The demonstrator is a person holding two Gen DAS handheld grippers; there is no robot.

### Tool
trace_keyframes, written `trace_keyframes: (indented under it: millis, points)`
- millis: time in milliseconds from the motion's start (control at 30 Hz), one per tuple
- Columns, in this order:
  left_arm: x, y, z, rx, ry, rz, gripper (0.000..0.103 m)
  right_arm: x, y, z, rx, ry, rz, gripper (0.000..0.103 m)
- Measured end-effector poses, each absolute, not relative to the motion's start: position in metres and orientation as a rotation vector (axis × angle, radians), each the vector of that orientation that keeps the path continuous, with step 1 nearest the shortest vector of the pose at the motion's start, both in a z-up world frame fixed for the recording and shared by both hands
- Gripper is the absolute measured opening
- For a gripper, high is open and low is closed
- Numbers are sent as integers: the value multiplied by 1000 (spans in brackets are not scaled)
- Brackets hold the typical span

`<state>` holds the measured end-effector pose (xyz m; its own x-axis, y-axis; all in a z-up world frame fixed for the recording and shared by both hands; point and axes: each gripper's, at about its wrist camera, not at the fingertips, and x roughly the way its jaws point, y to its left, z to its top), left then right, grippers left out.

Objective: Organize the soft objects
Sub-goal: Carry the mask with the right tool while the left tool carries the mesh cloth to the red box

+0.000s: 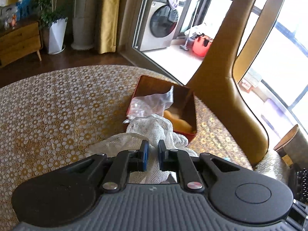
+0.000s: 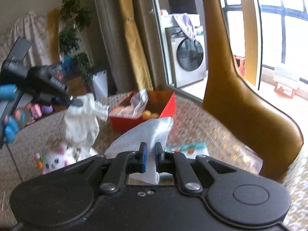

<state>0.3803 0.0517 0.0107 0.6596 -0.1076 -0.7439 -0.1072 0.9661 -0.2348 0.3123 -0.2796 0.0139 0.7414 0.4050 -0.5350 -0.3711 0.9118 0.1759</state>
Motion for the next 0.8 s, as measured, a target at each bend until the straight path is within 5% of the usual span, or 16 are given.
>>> trace_keyframes:
  millis: [533, 800]
  points:
    - [426, 24, 80, -199, 676, -84, 11, 386, -265, 59, 46, 445, 346, 8]
    - [475, 16, 65, -222, 644, -111, 11, 434, -246, 44, -8, 455, 288, 8]
